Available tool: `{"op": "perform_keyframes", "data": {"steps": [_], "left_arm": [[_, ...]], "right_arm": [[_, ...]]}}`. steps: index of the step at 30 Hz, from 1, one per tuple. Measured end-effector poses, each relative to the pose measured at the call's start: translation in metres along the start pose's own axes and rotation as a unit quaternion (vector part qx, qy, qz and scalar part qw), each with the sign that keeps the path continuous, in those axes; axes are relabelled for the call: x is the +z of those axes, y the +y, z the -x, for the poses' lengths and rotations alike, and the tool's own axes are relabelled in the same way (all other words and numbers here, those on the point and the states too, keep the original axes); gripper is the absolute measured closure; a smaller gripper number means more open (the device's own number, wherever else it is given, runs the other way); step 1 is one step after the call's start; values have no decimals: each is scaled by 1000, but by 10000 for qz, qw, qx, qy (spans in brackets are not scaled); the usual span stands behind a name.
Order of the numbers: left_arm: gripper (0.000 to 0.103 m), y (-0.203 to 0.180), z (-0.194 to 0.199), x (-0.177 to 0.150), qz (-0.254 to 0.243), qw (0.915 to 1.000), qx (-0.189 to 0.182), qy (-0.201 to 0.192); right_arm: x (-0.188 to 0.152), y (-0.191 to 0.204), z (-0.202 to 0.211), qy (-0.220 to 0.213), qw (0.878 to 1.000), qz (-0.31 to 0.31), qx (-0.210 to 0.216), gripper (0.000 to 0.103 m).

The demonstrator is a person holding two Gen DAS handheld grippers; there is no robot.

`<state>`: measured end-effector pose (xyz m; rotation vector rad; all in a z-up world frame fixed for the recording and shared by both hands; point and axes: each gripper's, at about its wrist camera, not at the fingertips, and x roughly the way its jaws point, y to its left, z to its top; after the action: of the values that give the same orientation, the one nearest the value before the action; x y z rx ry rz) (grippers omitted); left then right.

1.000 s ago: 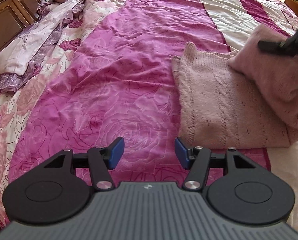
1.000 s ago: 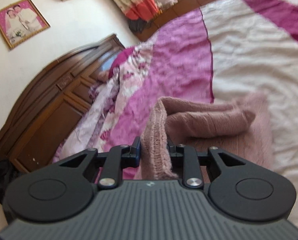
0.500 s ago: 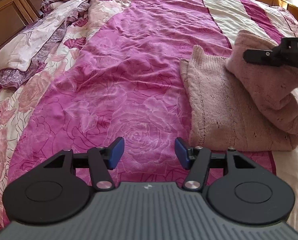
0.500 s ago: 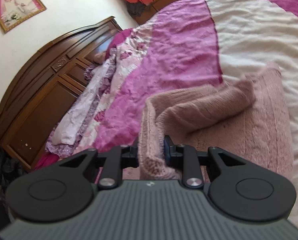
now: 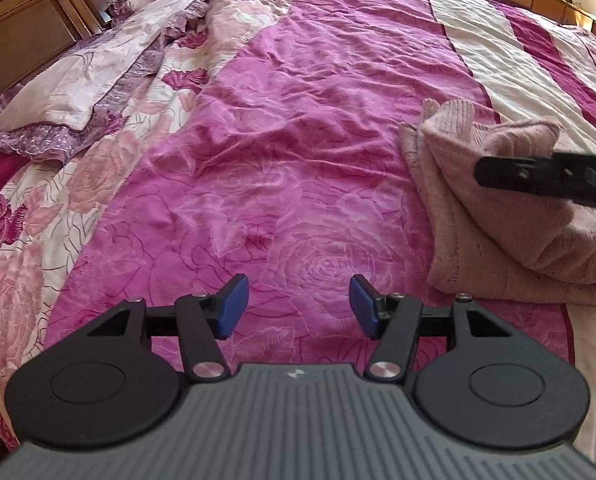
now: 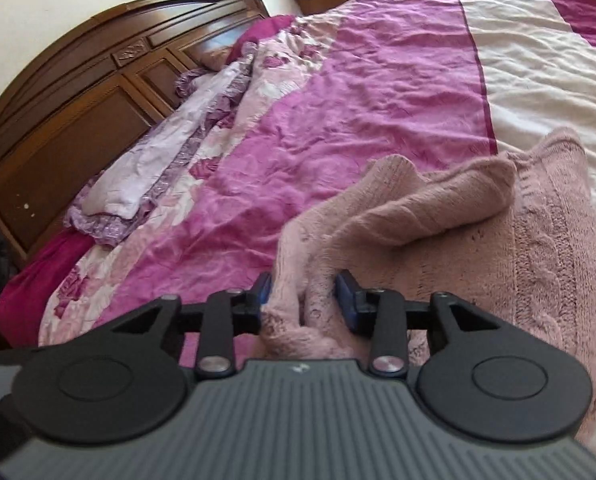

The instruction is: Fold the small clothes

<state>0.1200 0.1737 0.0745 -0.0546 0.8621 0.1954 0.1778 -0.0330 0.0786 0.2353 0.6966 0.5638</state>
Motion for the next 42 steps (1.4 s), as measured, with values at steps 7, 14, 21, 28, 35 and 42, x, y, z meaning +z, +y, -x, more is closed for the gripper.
{"op": "perform_keyframes", "data": {"steps": [7,14,21,28,35,42], "left_arm": [[39,-10,12,11,-115,9997,-125,-148],[39,-46,23,39,-466,9972,-386,-435],[39,-82,-4,86,-718,9931,-735,-569],[53,-103,-76,136,-842,9919,-830,-462],[51,-124,-133,147,-982,9919,-794,-99],[75,-121,-134,129,-784,9887,-1274,13]], "right_arm": [[-6,2,47,-293,9990,289,191,60],[-4,-42,79,-590,9974,81,-411,60],[-7,-92,74,-737,9903,-563,-1034,60],[-21,-115,57,-664,9864,-920,-1191,61],[-30,-110,50,-719,9879,-655,-1205,61],[-36,-109,48,-791,9885,-428,-1219,60]]}}
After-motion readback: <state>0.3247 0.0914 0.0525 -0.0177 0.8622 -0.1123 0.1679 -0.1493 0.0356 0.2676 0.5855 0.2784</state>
